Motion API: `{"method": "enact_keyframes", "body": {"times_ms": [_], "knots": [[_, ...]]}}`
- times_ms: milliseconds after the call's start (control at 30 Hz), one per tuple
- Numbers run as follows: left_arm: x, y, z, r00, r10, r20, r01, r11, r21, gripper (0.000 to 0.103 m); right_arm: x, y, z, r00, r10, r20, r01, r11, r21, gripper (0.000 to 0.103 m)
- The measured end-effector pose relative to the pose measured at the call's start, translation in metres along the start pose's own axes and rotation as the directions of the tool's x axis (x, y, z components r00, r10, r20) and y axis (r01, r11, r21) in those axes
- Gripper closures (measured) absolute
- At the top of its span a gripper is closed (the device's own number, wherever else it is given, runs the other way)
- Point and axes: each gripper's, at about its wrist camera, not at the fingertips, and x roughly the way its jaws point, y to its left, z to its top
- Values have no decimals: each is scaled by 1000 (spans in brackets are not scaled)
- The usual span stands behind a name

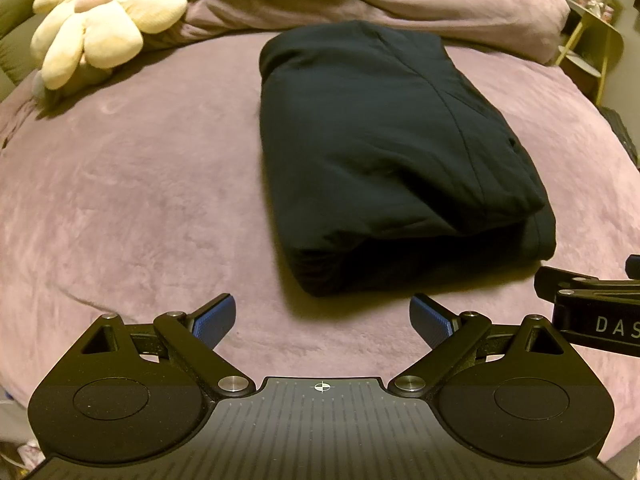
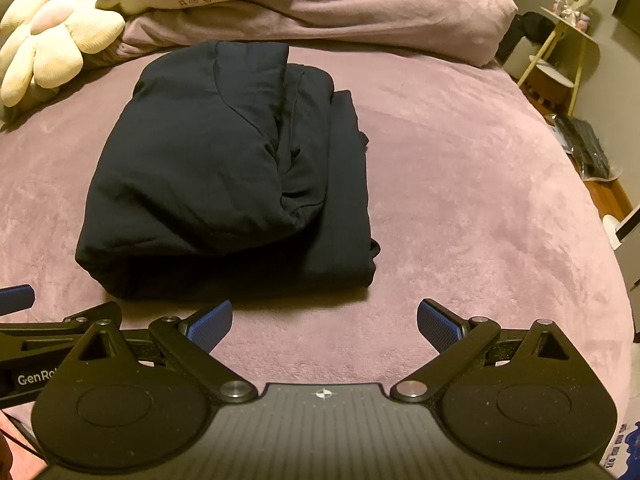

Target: Fold large clothes

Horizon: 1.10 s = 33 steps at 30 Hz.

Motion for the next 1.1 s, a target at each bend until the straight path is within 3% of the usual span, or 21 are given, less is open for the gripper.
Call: {"method": "enact_keyframes", "body": {"times_ms": [1100], "knots": [[2,-2,2,1000,-6,-8,6,1000,3,6,0,-2,1,1000,-3,2,3,1000,-7,4]]}}
